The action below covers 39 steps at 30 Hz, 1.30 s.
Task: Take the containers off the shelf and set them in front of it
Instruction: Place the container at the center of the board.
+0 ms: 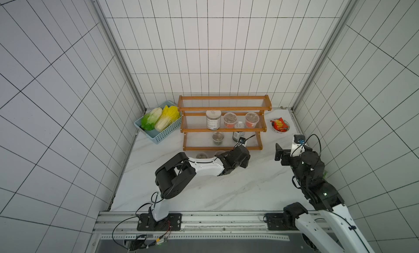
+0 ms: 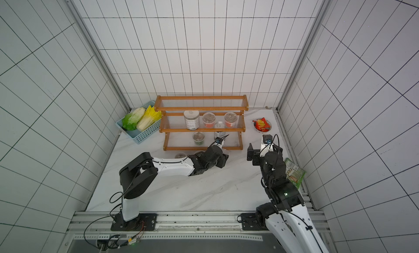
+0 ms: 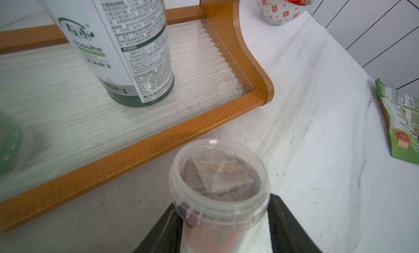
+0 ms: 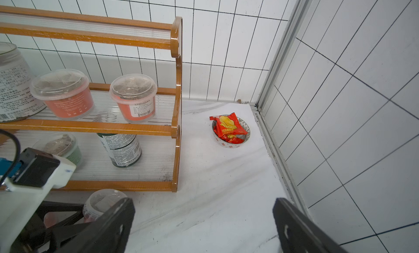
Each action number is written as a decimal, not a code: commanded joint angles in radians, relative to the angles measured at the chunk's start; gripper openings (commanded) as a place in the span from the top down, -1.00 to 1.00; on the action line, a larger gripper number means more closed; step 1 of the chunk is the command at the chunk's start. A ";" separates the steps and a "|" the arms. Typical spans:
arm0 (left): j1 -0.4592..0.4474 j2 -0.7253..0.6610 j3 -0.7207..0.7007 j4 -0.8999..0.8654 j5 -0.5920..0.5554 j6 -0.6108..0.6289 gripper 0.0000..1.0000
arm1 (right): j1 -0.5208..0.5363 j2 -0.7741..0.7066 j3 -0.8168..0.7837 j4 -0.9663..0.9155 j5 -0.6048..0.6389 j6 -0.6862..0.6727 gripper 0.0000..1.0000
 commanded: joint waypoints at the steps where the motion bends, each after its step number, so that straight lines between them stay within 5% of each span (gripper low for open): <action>1: 0.007 0.027 -0.021 0.043 0.024 0.012 -0.13 | -0.014 0.005 -0.017 0.029 -0.012 -0.010 -0.98; 16: 0.007 -0.013 -0.055 0.026 0.042 0.030 -0.28 | -0.016 0.000 -0.019 0.037 -0.031 -0.010 -0.98; 27: 0.034 -0.002 0.098 -0.260 0.075 -0.002 -0.53 | -0.019 0.011 -0.014 0.036 -0.063 0.004 -0.98; 39: 0.063 0.146 0.376 -0.580 0.172 -0.019 -0.57 | -0.022 -0.004 -0.017 0.034 -0.082 0.047 -0.98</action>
